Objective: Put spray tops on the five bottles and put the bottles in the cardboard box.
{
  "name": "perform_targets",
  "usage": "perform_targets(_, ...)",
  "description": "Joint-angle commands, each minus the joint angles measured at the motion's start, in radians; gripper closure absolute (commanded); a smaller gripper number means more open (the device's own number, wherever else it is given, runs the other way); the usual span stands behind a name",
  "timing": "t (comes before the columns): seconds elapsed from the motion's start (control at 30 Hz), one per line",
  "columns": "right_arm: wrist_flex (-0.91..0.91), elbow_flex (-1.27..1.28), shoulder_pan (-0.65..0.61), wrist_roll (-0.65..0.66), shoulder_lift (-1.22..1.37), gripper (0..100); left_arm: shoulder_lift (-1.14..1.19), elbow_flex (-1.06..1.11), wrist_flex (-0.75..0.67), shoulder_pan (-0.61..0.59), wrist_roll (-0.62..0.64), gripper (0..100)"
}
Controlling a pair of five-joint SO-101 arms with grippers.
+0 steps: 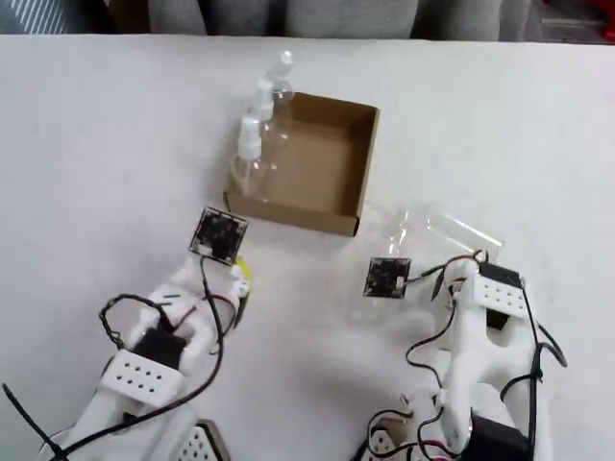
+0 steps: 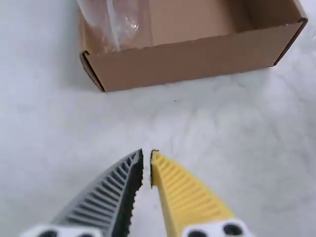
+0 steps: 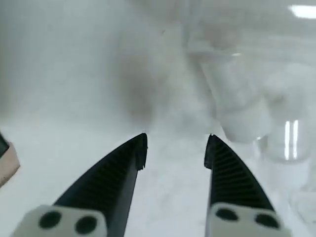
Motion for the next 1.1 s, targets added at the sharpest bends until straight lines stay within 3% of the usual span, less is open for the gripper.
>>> perform_targets(0.0,-0.087,0.048,-0.045,0.014,-0.002,84.9,-0.022,-0.006,-0.025,0.012,-0.009,95)
perform_targets(0.17,-0.114,0.069,-0.079,0.005,-0.013,98.1,-0.024,-0.003,-0.025,0.012,-0.009,95)
perform_targets(0.33,-0.061,-0.005,-0.015,0.003,-0.038,98.2,-0.024,-0.003,-0.025,0.012,-0.009,95)
perform_targets(0.57,0.208,-0.147,0.025,0.003,-0.166,98.1,-0.024,-0.003,-0.025,0.012,-0.009,95)
perform_targets(0.7,0.251,-0.158,-0.013,0.003,-0.229,96.4,-0.024,-0.003,-0.025,0.012,-0.009,95)
perform_targets(0.9,0.199,-0.121,-0.102,0.014,-0.237,81.0,-0.024,-0.003,-0.025,0.012,-0.009,95)
perform_targets(1.07,0.110,-0.071,-0.147,0.015,-0.237,79.4,-0.024,-0.003,-0.020,0.012,-0.046,95)
